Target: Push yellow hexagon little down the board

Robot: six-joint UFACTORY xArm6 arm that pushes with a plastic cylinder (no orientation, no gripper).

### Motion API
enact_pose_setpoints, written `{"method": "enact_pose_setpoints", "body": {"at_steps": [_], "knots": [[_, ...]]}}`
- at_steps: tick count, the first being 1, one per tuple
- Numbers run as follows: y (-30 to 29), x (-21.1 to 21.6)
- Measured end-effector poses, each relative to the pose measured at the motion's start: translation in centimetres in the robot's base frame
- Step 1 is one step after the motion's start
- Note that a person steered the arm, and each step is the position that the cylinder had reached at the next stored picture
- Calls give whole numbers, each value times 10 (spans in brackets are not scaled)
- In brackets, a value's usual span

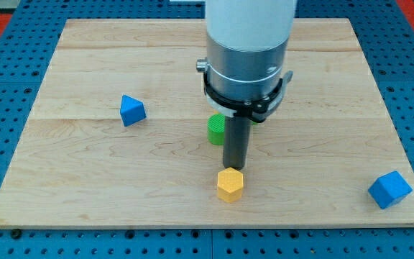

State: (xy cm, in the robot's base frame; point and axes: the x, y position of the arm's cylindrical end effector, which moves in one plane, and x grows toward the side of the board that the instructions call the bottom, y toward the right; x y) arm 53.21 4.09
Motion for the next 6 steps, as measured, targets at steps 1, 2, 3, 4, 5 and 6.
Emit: {"method": "enact_pose_setpoints", "body": {"at_steps": [1, 2, 3, 4, 5, 6], "knots": [[17, 3], [14, 12], [3, 13], [-8, 13], [-10, 13], [-10, 1]]}}
